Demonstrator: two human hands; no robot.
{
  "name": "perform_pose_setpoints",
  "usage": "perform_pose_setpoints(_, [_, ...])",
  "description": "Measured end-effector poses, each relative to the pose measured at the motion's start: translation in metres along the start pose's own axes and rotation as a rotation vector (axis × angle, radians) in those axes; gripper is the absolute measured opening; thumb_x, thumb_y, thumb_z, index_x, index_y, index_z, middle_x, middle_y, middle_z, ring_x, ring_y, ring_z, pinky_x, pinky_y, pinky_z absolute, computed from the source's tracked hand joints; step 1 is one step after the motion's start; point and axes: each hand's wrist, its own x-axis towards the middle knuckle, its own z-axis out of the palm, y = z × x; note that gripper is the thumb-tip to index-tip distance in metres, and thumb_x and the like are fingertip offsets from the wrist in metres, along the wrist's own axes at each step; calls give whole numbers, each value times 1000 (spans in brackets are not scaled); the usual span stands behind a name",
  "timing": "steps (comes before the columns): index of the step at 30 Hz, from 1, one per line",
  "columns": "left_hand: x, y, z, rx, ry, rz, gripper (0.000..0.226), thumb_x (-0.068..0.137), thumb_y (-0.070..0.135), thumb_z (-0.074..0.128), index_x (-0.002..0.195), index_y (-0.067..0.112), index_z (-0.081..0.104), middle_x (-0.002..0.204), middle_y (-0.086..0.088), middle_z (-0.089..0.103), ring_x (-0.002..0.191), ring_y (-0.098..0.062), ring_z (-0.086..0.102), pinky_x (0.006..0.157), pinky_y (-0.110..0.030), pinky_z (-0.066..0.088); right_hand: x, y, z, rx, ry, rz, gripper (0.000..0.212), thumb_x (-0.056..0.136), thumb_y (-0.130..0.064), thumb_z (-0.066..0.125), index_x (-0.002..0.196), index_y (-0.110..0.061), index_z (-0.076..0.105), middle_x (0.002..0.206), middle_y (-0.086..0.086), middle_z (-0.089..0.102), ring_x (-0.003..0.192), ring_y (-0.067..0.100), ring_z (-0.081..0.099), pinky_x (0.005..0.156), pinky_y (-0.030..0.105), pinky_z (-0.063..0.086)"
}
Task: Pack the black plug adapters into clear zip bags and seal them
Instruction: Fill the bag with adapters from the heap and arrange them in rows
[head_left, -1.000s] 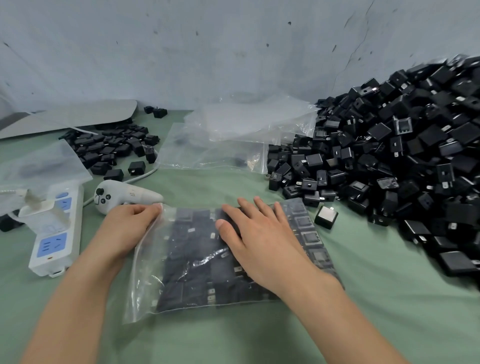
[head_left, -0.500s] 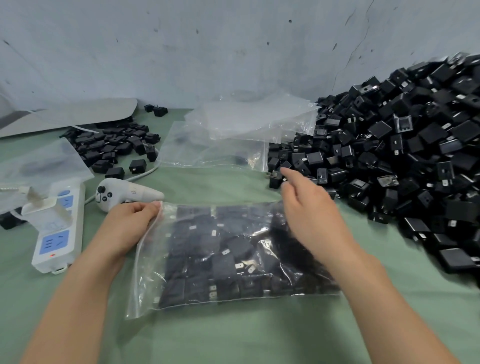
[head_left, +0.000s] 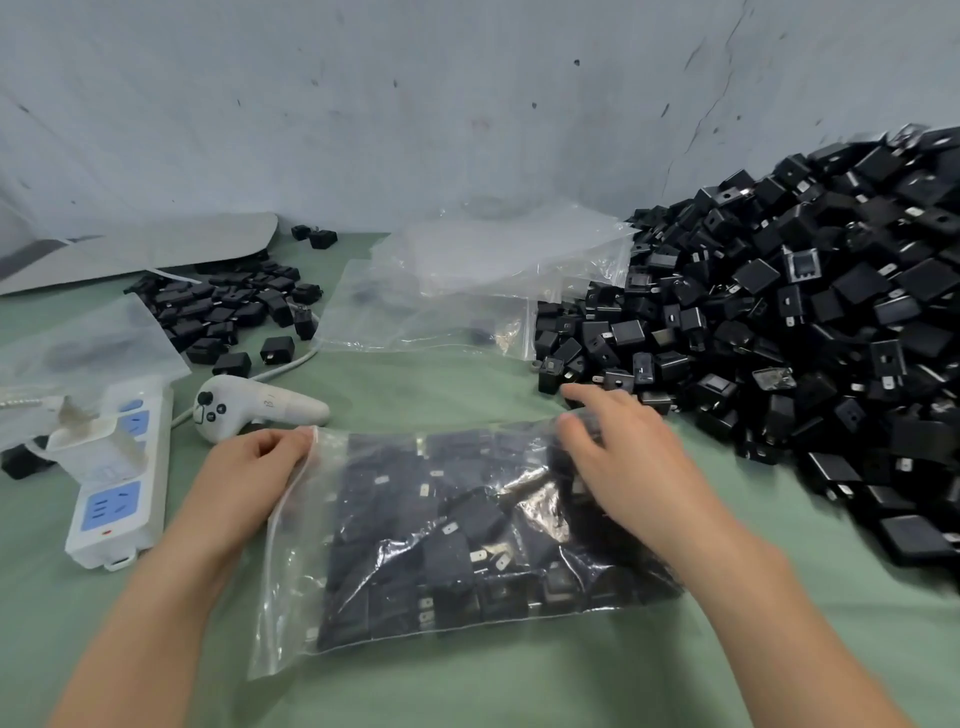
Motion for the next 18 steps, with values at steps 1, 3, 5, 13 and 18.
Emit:
perform_pose_setpoints(1, [-2, 0, -1, -2, 8, 3, 25, 95, 37, 61, 80, 24, 77, 79, 4, 75, 83, -19, 69, 79, -38, 53, -1, -4, 4, -7, -21, -47, 45, 103, -44, 38, 148, -40, 37, 149, -12, 43, 136, 12, 39, 115, 43, 34])
perform_pose_setpoints(3, [-4, 0, -3, -45, 22, -6, 17, 97, 33, 59, 96, 23, 73, 89, 3, 72, 81, -19, 66, 71, -33, 52, 1, -7, 10, -36, -72, -106, 47, 104, -46, 35, 151, -39, 34, 157, -13, 34, 144, 12, 28, 119, 40, 23])
perform_pose_setpoints(5, [-5, 2, -6, -131, 26, -50, 16, 100, 26, 55, 107, 18, 67, 91, -1, 65, 71, -19, 58, 59, -29, 45, 4, -6, 11, -37, -91, -95, 46, 105, -43, 33, 151, -38, 35, 158, -12, 32, 146, 13, 25, 121, 39, 20])
perform_pose_setpoints(13, [-15, -3, -16, -234, 91, -94, 19, 102, 14, 47, 101, 23, 63, 86, -7, 63, 65, -22, 55, 56, -33, 47, 10, 36, 0, -316, 98, 247, 58, 104, -39, 35, 158, -26, 18, 165, 12, 17, 151, 35, 11, 120, 53, 15])
perform_pose_setpoints(18, [-12, -12, -14, -273, 147, -103, 18, 100, 13, 48, 102, 24, 62, 87, -7, 64, 66, -22, 55, 56, -32, 46, 17, 53, 9, -336, 108, 241, 73, 102, -54, 37, 160, -26, 3, 167, 12, 5, 154, 31, -2, 121, 55, 11])
